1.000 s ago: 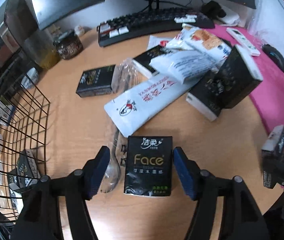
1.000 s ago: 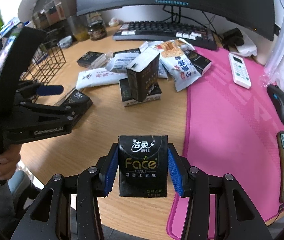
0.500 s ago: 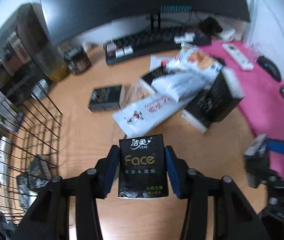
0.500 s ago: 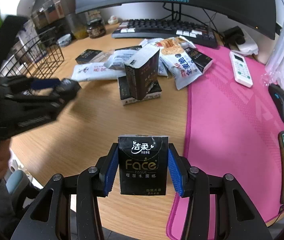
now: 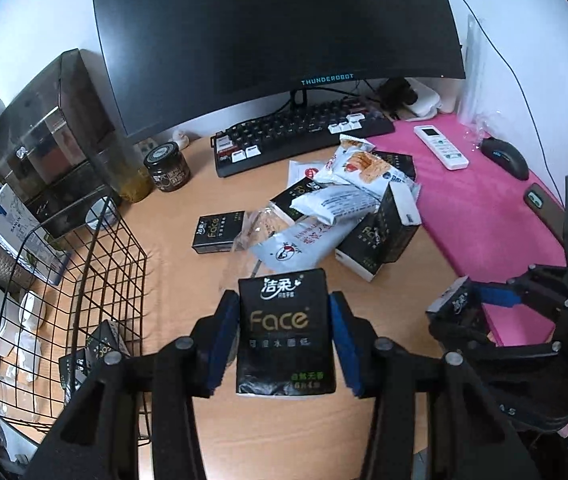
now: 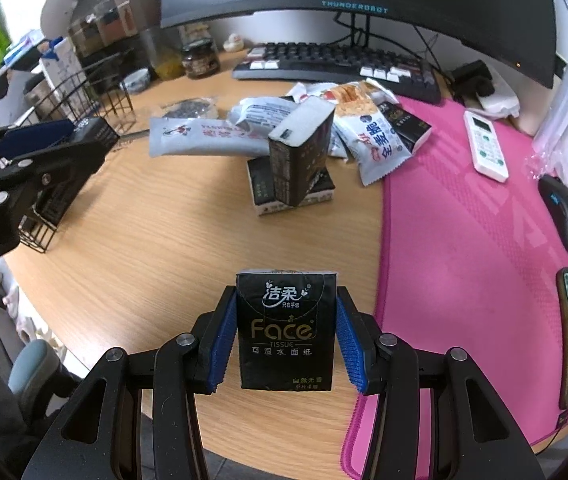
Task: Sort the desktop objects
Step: 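Lift both held Face packs and swing both tools toward the wire basket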
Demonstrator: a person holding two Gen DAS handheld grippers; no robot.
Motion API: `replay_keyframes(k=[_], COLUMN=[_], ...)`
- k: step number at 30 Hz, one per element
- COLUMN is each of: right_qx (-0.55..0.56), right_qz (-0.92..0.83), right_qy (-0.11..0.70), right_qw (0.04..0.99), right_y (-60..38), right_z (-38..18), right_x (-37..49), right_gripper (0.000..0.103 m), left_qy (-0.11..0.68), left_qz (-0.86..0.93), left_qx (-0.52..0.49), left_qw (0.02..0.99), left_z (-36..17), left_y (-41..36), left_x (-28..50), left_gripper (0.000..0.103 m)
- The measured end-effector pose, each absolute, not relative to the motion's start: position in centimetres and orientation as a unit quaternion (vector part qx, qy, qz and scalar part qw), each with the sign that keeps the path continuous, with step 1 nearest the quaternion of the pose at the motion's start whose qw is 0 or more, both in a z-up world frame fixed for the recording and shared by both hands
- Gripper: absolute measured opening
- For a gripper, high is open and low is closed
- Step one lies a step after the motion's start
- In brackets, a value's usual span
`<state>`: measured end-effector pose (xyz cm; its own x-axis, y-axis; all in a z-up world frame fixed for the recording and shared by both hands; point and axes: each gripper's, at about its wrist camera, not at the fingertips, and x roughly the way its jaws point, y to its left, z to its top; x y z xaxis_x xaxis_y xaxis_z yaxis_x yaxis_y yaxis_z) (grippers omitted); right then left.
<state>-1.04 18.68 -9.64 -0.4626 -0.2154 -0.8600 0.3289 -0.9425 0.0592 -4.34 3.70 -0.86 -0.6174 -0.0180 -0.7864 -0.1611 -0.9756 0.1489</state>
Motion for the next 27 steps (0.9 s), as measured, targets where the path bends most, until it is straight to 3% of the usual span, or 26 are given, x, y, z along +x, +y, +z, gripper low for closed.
replay_keyframes(k=[16,21,27], right_qx=[0.498,0.498,0.498], right_qz=[-0.845,-0.843,-0.841], right_qy=[0.067,0.071,0.077], right_qw=[0.182,0.190,0.197], right_y=[17.1,16.3,15.5], right_z=[-10.4,-10.5,-10.6], right_x=[-2.2,-2.5,-2.5], right_gripper=[0.047,0.047,0.047], left_qy=[0.114,0.117,0.105], left_qz=[0.839,0.835,0.831], left_qx=[-0.531,-0.537,-0.545], left_qw=[0.032,0.034,0.026], left_z=[-9.2,-9.7,-10.2], left_y=[3.6,3.1,1.9], left_x=[-6.9,-6.4,-6.8], left_gripper=[0.051,0.070,0.072])
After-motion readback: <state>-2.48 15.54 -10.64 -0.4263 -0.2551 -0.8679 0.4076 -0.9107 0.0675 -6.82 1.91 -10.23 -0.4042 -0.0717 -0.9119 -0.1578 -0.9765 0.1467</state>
